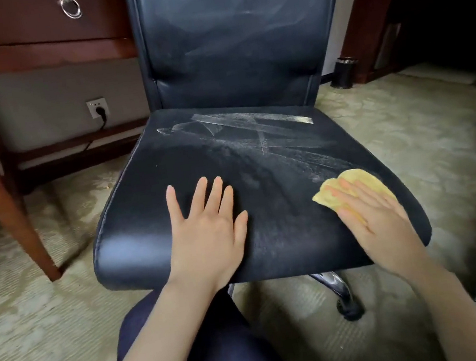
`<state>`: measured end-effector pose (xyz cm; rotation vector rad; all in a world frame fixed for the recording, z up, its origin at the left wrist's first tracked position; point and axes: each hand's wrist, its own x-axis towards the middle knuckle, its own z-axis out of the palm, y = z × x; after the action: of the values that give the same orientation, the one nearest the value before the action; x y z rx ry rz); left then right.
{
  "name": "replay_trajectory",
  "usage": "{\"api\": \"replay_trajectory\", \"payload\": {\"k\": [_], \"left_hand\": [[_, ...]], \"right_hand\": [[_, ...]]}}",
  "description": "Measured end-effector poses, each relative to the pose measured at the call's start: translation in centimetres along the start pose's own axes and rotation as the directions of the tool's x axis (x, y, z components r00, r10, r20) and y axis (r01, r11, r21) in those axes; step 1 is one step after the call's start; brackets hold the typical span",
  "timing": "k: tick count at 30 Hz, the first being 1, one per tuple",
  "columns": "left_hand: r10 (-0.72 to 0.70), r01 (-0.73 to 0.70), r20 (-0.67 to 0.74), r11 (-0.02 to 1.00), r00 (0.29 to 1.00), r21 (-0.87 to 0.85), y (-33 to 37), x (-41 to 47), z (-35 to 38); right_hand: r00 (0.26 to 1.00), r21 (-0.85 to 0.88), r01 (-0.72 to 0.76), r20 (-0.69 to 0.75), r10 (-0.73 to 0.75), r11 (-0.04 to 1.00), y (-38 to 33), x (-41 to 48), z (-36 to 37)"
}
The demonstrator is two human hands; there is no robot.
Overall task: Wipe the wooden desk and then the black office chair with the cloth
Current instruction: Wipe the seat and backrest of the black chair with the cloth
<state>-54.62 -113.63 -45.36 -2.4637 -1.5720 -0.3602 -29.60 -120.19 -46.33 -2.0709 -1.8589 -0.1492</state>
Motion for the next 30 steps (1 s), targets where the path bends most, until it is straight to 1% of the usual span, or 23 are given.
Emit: {"api": "replay_trajectory", "payload": {"k": [3, 5, 7, 10, 12, 15, 17, 20, 22, 24, 27, 30], "left_hand": [[-0.002, 0.002, 0.000, 1.000, 1.000, 0.024, 1.7, 1.1, 0.1], [-0.014, 0.014, 0.004, 1.000, 1.000, 0.026, 2.1, 1.5, 0.0], [0.005, -0.006, 0.012, 0.999, 1.000, 0.043, 2.5, 2.4, -0.3], [0.013, -0.014, 0.033, 1.000, 0.999, 0.022, 2.0, 3.1, -0.7], [0.026, -0.026, 0.020, 1.000, 0.999, 0.005, 2.0, 3.2, -0.9], [0.039, -0.039, 0.025, 0.999, 0.999, 0.028, 2.4, 3.3, -1.0], [0.052, -0.056, 0.057, 0.996, 0.997, 0.071, 2.3, 3.5, -1.0], [0.081, -0.087, 0.086, 0.993, 0.993, 0.075, 1.7, 3.9, -1.5], [0.069, -0.076, 0.092, 0.995, 0.993, 0.068, 1.3, 3.9, -2.0], [0.035, -0.038, 0.086, 0.998, 0.996, 0.040, 1.2, 3.8, -2.3], [0.007, -0.008, 0.097, 1.000, 0.995, 0.009, 1.2, 3.3, -1.8], [-0.009, 0.011, 0.117, 1.000, 0.993, -0.020, 1.2, 3.1, -1.2]], "right_hand": [[0.993, 0.003, -0.105, 0.049, 0.105, 0.994, 2.3, 1.4, -0.5], [0.989, -0.005, -0.139, 0.052, 0.139, 0.990, 2.4, 2.5, -0.2], [0.982, -0.005, -0.180, 0.058, 0.180, 0.984, 2.5, 3.8, 0.0], [0.980, -0.008, -0.150, 0.133, 0.149, 0.989, 1.6, 6.5, 0.2], [0.978, 0.005, -0.115, 0.174, 0.113, 0.993, 0.9, 8.1, 0.4], [0.975, 0.019, -0.072, 0.211, 0.067, 0.997, -0.8, 9.9, 0.5], [0.974, 0.020, -0.017, 0.226, 0.012, 1.000, -2.8, 10.7, 0.7], [0.969, 0.056, 0.090, 0.227, -0.100, 0.994, -6.3, 10.8, 1.5], [0.967, 0.088, 0.145, 0.199, -0.160, 0.985, -8.4, 9.8, 2.2], [0.975, 0.097, 0.181, 0.112, -0.192, 0.979, -9.5, 8.0, 2.7], [0.982, 0.084, 0.183, -0.059, -0.179, 0.979, -9.6, 5.0, 2.7], [0.970, 0.041, 0.173, -0.181, -0.163, 0.984, -8.7, 1.9, 3.2]]}}
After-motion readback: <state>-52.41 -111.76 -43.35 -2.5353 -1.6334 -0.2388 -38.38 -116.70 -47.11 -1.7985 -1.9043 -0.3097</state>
